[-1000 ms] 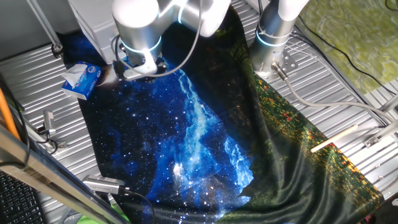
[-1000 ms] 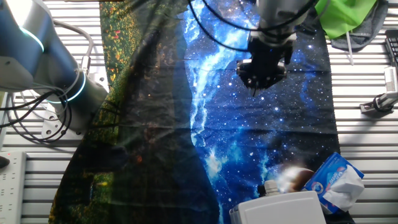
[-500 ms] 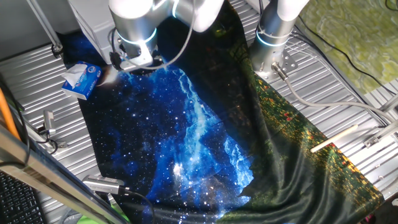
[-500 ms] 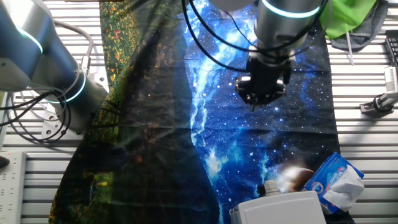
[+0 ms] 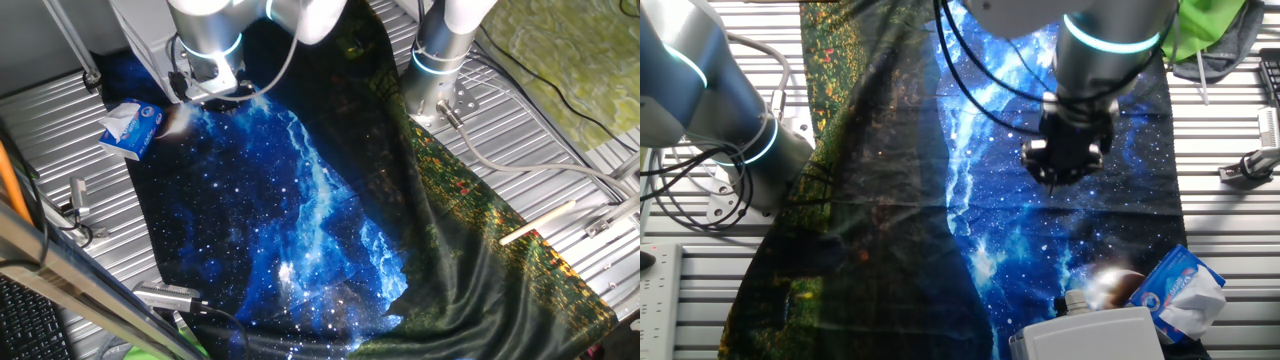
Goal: Grasp the handle and open the drawer
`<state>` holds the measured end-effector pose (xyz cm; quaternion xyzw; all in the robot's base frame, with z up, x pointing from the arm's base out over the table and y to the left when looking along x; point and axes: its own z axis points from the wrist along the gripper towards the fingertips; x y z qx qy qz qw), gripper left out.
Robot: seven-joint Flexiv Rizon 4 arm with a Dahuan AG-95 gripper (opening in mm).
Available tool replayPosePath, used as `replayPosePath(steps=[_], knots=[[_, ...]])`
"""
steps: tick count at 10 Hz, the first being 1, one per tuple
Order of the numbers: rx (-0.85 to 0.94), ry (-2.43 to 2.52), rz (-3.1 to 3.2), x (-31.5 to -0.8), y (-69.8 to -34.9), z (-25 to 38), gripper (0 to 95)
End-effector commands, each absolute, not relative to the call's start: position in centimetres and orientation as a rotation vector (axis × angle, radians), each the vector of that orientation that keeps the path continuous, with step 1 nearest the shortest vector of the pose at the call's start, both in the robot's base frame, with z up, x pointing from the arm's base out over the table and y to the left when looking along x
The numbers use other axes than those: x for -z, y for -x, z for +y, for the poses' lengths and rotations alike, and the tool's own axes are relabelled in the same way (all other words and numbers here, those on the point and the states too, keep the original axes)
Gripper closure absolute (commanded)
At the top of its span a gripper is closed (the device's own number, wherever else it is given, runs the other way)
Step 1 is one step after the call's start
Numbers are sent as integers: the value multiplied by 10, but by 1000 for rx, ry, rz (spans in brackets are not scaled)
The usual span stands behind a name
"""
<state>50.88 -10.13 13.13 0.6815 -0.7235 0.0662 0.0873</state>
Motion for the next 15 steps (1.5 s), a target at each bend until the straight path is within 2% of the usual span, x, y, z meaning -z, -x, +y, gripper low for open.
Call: replayPosePath(steps=[1, 5, 15], knots=[[-196, -2044, -2141, -130, -515, -110, 950], [-208, -2053, -2137, -128, -526, -130, 950], [-219, -2135, -2130, -130, -528, -132, 950]])
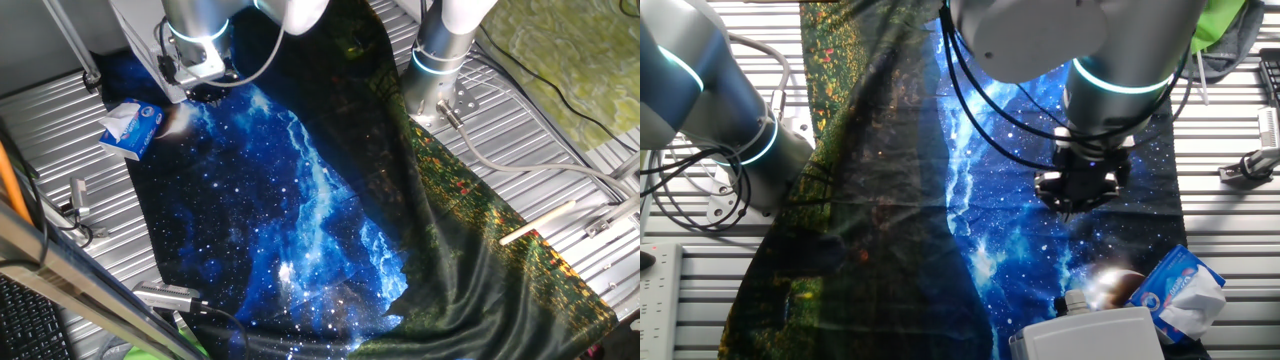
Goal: Grasp the handle and open the drawer
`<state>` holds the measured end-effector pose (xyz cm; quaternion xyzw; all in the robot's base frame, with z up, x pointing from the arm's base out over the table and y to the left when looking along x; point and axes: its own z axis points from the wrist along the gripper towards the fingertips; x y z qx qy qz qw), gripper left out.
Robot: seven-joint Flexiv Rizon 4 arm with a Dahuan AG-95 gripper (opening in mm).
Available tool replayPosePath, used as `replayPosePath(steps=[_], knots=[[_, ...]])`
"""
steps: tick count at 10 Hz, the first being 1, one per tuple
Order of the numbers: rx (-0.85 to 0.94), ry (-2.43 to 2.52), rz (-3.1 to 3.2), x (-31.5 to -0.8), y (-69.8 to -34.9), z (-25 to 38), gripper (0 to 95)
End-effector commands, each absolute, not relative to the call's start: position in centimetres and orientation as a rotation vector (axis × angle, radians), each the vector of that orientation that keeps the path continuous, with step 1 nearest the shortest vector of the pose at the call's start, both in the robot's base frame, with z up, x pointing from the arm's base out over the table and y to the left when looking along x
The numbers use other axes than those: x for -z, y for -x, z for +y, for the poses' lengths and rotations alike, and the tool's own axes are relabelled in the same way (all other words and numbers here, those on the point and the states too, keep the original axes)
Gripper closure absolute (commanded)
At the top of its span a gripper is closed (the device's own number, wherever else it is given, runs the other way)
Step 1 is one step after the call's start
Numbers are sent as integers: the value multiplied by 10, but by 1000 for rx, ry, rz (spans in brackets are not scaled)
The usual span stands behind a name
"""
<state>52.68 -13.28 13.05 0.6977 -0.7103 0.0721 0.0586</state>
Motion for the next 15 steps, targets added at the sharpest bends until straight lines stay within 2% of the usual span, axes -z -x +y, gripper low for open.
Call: replayPosePath(steps=[1, 15], knots=[[-213, -2136, -2134, -130, -528, -132, 950], [-206, -2063, -2157, -130, -528, -132, 950]])
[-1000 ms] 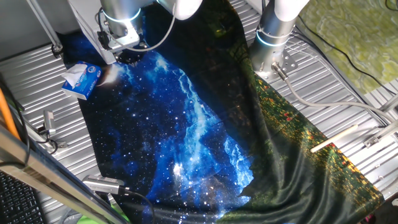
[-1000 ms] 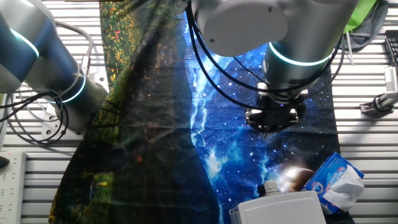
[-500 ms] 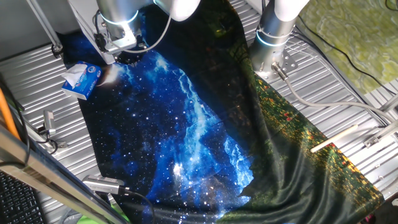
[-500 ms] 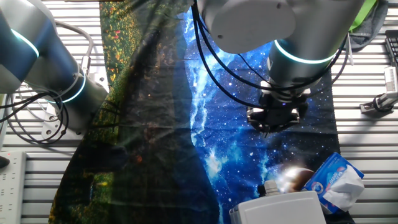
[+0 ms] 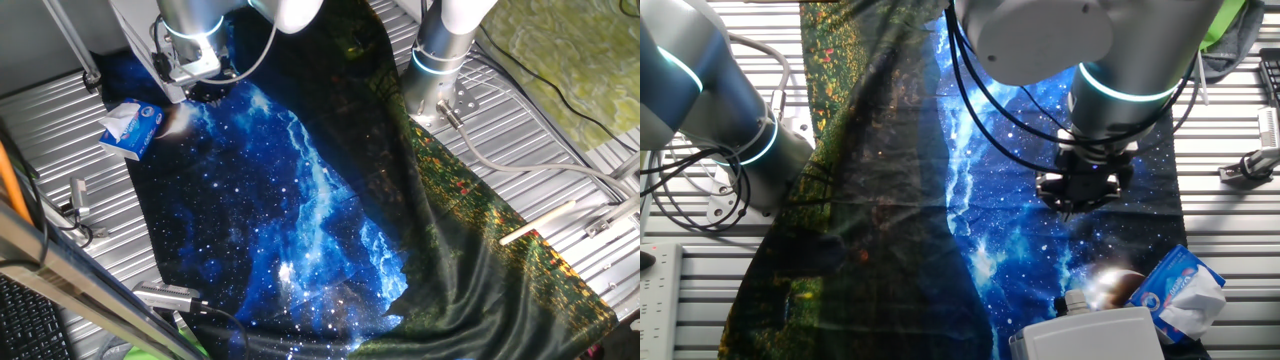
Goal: Grasp the handle and open the drawer
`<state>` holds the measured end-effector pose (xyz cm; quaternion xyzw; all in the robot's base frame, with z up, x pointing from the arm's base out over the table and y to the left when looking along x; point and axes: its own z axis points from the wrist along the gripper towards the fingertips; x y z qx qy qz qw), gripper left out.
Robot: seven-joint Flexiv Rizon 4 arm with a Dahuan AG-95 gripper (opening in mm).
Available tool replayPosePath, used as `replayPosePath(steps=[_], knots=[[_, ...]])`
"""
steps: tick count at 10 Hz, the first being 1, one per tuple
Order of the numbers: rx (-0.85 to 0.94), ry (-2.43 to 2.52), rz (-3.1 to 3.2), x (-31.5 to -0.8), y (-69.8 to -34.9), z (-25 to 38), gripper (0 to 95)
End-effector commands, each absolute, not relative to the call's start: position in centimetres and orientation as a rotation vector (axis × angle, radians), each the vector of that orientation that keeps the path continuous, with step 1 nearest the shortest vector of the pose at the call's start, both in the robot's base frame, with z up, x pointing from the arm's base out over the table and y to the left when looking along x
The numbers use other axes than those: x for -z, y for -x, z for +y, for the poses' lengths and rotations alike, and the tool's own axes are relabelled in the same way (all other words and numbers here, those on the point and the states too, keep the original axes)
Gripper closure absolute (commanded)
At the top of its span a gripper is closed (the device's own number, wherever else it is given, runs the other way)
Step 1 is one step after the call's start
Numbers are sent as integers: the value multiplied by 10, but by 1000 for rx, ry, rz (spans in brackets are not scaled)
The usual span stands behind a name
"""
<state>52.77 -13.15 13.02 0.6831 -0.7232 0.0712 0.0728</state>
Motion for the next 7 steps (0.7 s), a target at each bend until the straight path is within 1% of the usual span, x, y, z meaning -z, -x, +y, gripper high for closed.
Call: replayPosePath(steps=[1, 2, 3, 5, 7], knots=[[-205, -2058, -2164, -130, -528, -132, 950], [-199, -2046, -2183, -130, -528, -132, 950], [-196, -2049, -2184, -130, -528, -132, 760], [-194, -2056, -2182, -128, -527, -133, 760], [-208, -2066, -2163, -119, -522, -139, 760]])
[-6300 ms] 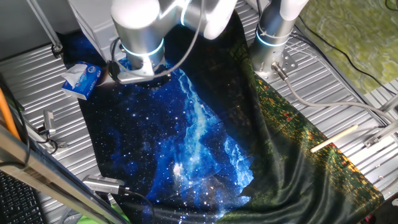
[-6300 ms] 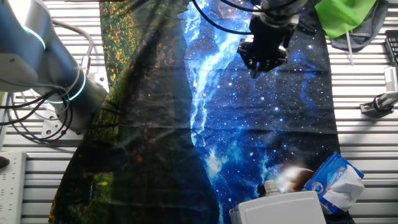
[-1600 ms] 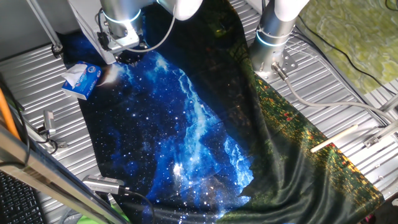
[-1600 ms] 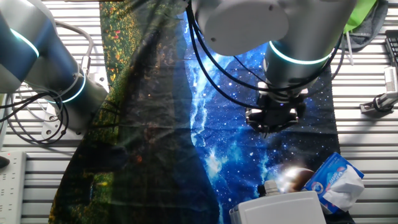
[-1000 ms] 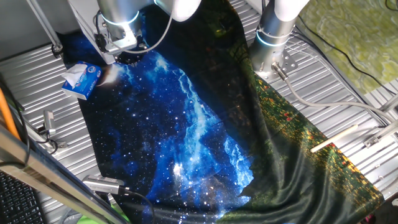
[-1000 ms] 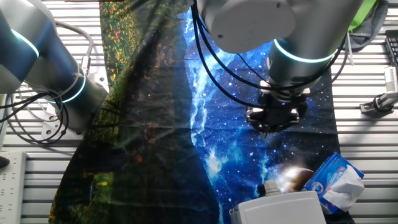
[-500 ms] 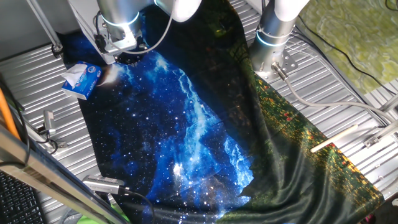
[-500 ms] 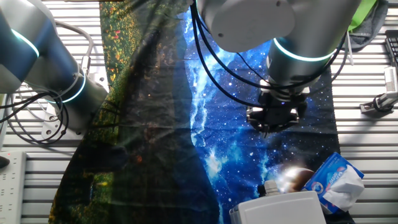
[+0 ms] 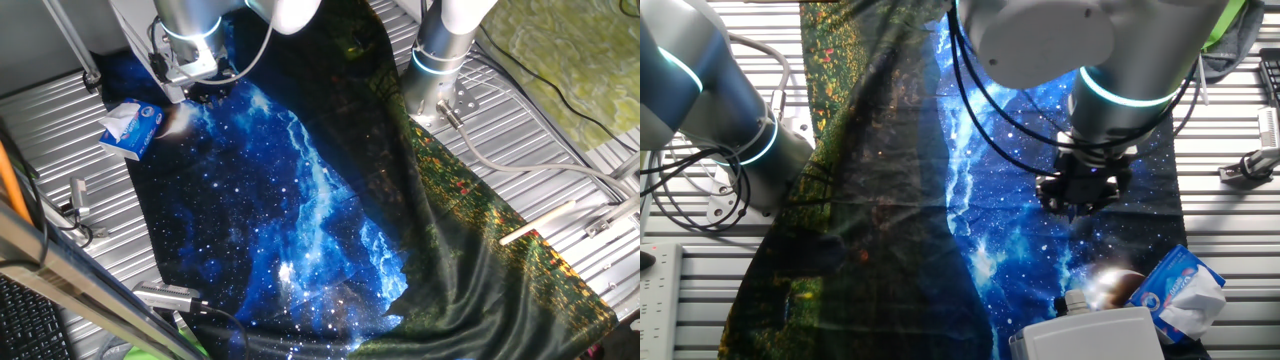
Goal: Grasp the handle and open the drawer
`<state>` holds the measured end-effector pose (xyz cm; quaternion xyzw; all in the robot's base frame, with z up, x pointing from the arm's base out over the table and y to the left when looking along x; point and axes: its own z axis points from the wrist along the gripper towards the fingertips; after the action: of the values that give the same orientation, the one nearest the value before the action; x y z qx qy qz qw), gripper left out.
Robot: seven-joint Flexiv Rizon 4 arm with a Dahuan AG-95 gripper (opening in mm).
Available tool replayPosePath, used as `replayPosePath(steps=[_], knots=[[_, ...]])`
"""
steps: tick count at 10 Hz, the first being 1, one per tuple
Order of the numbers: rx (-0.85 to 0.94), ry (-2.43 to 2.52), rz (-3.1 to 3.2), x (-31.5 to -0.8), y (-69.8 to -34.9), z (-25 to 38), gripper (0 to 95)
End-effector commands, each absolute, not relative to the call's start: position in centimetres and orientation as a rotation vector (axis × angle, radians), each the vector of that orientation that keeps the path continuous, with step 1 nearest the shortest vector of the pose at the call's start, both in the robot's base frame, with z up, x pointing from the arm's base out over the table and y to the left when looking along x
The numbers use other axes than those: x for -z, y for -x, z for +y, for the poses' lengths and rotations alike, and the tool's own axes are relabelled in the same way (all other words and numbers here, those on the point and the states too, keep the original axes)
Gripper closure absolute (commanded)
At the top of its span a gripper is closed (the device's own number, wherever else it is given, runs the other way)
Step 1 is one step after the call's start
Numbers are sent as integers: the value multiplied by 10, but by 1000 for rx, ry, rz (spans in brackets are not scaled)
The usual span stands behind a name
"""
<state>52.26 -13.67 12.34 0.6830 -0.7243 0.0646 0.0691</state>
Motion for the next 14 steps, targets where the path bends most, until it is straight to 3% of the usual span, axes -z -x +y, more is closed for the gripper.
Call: replayPosePath(steps=[1, 5, 6, 14], knots=[[-223, -2077, -2142, -115, -520, -142, 760], [-264, -2130, -2074, -96, -507, -160, 760], [-282, -2144, -2068, -93, -504, -167, 570], [-284, -2243, -1977, -87, -507, -213, 570]])
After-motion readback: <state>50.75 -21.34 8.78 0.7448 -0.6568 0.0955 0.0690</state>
